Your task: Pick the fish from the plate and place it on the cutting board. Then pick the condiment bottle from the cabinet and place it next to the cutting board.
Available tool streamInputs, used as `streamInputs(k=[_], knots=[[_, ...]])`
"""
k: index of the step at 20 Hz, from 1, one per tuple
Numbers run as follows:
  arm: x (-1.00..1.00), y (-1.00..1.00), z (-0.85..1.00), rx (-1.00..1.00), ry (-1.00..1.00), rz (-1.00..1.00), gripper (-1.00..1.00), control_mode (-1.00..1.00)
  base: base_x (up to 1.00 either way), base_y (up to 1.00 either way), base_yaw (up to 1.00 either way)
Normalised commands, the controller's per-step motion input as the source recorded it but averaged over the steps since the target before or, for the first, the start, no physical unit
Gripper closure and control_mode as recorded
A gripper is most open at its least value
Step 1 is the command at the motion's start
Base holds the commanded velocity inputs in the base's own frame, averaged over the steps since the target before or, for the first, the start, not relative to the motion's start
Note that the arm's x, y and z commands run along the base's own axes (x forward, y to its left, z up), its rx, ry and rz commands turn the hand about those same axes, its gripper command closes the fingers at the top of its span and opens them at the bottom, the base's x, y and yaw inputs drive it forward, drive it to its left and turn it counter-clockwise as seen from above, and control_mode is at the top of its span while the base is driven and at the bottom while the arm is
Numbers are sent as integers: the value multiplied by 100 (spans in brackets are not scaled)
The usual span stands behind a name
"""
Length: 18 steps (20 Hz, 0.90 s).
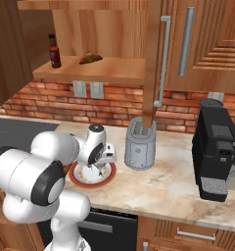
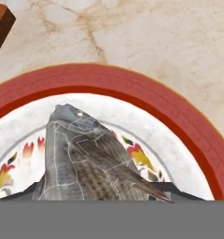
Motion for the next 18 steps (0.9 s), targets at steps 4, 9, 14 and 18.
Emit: streamInputs(k=[4, 9, 14, 18], knots=[[-10, 0, 24, 0, -2, 0, 100, -100, 0, 0, 0], [-12, 0, 30, 0, -1, 0, 100, -100, 0, 0, 0], [-12, 2, 21, 0, 0, 0, 100, -100, 0, 0, 0], [-9, 12, 5, 0, -1, 2, 100, -100, 0, 0, 0]])
